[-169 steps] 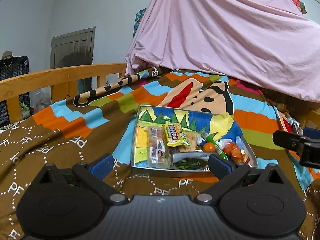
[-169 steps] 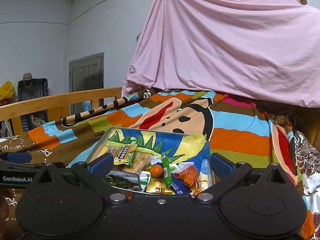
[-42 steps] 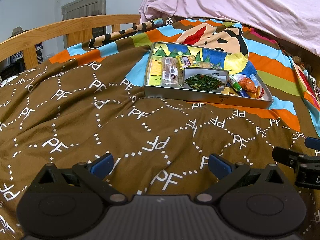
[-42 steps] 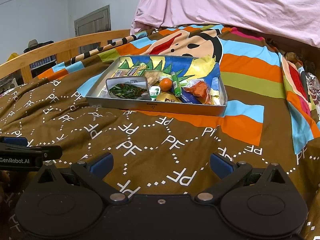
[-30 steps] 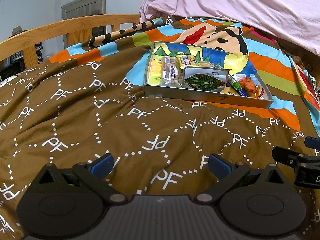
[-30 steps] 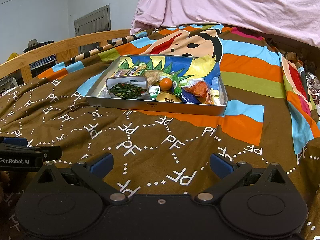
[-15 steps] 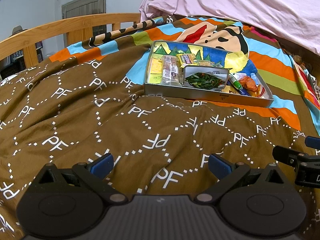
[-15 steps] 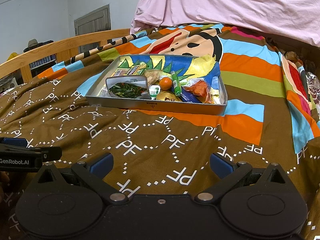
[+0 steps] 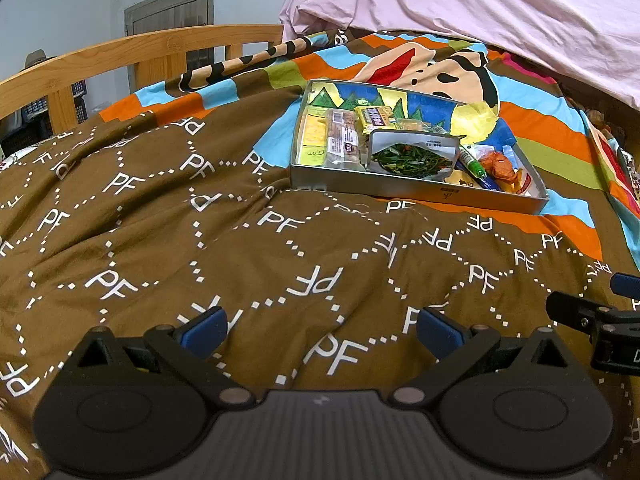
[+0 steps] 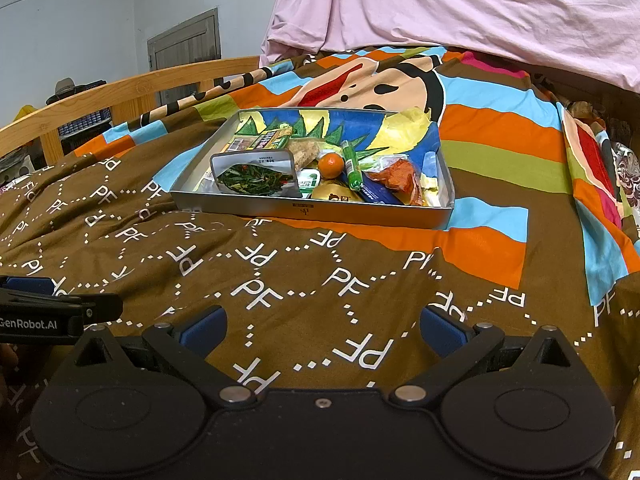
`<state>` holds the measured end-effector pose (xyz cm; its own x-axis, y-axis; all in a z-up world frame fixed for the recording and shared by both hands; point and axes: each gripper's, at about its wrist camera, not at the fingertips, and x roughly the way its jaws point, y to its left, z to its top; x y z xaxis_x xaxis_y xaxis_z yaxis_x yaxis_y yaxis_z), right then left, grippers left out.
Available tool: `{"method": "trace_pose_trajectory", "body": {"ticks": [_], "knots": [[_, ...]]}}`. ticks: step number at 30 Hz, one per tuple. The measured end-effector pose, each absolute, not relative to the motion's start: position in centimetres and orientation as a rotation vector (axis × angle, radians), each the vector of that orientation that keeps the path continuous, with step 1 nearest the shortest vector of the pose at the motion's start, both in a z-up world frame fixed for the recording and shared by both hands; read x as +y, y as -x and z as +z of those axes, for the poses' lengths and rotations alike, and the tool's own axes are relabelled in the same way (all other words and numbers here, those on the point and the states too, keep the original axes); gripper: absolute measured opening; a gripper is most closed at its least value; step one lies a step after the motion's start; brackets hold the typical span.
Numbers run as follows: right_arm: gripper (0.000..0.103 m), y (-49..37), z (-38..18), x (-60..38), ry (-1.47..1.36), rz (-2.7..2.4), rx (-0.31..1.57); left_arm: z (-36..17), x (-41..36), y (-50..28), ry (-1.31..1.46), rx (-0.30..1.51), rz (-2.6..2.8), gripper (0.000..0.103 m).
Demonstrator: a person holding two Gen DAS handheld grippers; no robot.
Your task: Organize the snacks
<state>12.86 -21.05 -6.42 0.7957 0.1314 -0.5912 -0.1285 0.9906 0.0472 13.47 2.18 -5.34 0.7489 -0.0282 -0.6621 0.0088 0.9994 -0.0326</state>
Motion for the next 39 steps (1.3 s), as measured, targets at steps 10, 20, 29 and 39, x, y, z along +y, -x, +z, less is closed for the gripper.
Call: {"method": "trace_pose_trajectory", "body": {"ticks": [10,20,29,39], "knots": [[0.102,-12.81,-6.52,-21.02,-0.003,0.140,0.636,-4.85,2.63,-13.73,0.028,0.759,0.020,0.103],[0.102,-12.86,-6.51,-21.00,-0.004,0.140,0.637,-4.69,2.06,-13.69,0.023,0.767,-0.030,0.103],[0.102,-12.88,-6.53,-20.96,-0.003,0.139,0.638,-4.74,2.09,-13.70,0.015,0.769,-0.031,0.103],[0.102,-12.93,-6.52,-20.94,-0.003,0.140,0.639,-4.85,2.07,-13.61,0.012,0.776,-0.026,0.103]]}}
